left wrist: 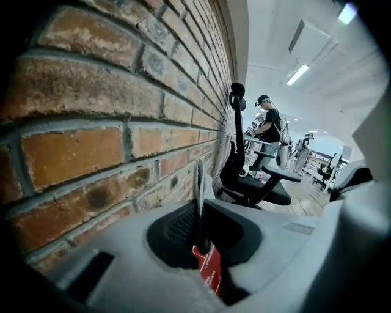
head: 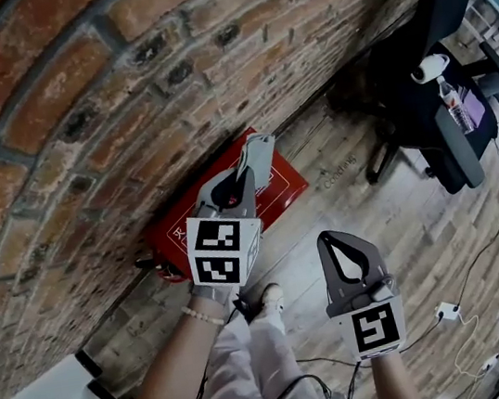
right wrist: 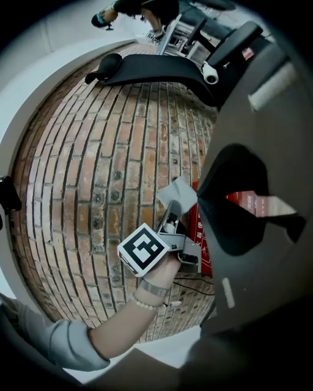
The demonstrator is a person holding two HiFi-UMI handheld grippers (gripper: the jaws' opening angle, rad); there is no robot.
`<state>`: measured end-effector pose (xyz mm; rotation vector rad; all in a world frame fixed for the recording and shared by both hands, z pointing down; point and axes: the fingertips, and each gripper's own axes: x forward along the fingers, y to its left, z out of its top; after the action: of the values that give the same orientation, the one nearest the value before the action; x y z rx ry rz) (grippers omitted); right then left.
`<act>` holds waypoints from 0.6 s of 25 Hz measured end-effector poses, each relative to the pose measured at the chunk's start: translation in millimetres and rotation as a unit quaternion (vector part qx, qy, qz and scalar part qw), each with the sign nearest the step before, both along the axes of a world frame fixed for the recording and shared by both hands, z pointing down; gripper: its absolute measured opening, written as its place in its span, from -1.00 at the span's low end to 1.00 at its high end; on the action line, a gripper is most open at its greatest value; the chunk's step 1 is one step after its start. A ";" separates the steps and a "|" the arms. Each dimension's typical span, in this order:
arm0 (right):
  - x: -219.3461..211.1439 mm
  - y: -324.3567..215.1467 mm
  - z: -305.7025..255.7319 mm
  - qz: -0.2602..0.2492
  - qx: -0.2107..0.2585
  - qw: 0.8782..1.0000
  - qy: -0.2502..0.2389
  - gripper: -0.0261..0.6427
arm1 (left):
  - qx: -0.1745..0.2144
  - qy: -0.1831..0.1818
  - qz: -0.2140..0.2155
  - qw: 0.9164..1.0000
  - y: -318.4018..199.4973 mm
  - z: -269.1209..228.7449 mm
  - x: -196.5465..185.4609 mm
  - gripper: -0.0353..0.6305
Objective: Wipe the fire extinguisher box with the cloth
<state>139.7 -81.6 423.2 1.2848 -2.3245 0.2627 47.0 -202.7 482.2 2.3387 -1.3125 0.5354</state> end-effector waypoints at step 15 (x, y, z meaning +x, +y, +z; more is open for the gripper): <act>1.2 -4.7 15.9 0.006 -0.006 1.000 -0.008 -0.89 | -0.061 -0.034 -0.009 0.998 -44.0 76.5 4.4 -0.86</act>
<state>140.8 -86.3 439.1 1.2956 -2.3259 0.2904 51.5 -246.7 558.8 2.2255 -1.2907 0.6757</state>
